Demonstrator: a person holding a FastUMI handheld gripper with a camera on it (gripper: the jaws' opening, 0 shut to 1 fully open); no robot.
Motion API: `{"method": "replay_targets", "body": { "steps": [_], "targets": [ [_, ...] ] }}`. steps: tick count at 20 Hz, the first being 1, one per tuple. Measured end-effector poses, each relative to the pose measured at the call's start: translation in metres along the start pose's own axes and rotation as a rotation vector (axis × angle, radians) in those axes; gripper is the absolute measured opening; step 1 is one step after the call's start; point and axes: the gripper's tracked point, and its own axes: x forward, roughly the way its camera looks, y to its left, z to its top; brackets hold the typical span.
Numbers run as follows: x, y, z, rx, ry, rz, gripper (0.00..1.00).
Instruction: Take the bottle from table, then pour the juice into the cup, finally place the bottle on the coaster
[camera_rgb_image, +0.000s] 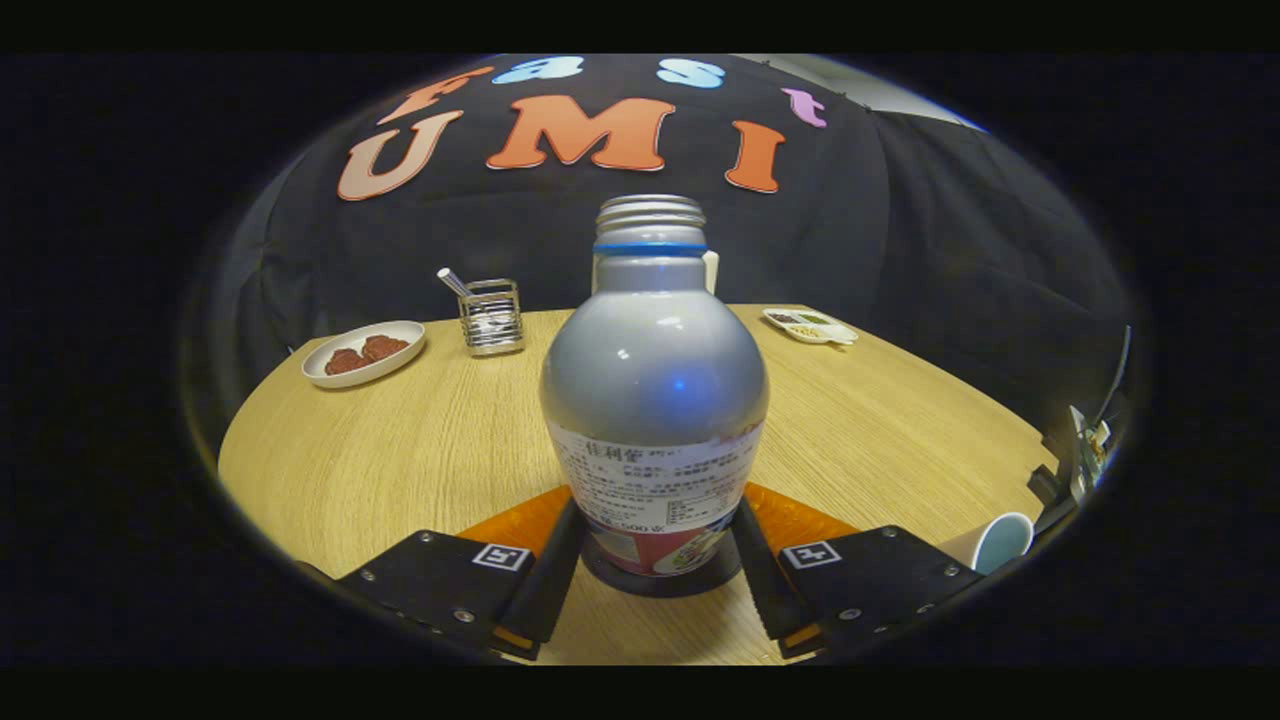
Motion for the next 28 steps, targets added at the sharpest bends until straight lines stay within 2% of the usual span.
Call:
{"method": "replay_targets", "body": {
  "steps": [11,14,16,20,25,28],
  "targets": [
    [-0.006,-0.002,-0.016,-0.011,0.041,0.009,0.84],
    [-0.014,-0.003,-0.017,-0.029,0.041,0.017,0.98],
    [-0.024,-0.003,-0.017,-0.032,0.032,0.029,0.99],
    [-0.056,0.001,-0.011,0.0,0.001,0.055,0.99],
    [-0.116,0.011,0.009,-0.002,-0.11,0.091,0.99],
    [-0.16,0.032,0.023,0.026,-0.197,0.164,0.99]
  ]
}}
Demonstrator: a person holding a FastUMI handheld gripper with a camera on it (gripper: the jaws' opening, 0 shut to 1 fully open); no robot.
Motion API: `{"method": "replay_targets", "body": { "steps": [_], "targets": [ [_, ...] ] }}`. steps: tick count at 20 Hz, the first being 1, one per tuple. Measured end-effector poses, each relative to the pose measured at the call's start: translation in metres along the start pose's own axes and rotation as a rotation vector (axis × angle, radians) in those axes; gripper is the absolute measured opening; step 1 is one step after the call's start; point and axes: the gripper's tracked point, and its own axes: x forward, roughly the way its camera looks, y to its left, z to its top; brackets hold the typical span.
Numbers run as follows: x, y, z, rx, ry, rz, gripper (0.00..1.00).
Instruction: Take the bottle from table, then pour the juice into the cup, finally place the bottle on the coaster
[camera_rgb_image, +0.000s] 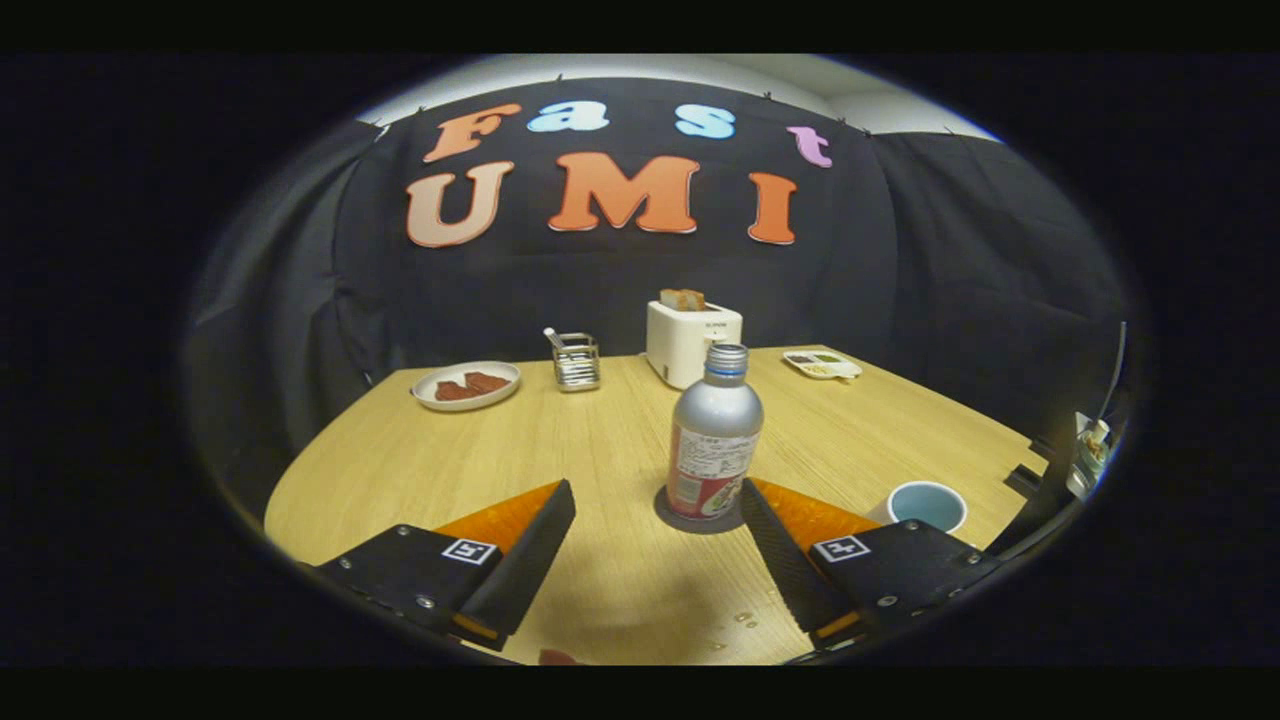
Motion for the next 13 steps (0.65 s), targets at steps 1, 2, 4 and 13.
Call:
{"method": "replay_targets", "body": {
  "steps": [1,2,4,13],
  "targets": [
    [-0.012,0.01,0.005,0.006,-0.028,0.028,0.99],
    [-0.023,0.019,0.009,0.007,-0.051,0.051,0.98],
    [-0.046,0.036,0.012,0.008,-0.086,0.099,0.99],
    [-0.094,0.081,0.01,-0.038,-0.209,0.194,0.98]
  ]
}}
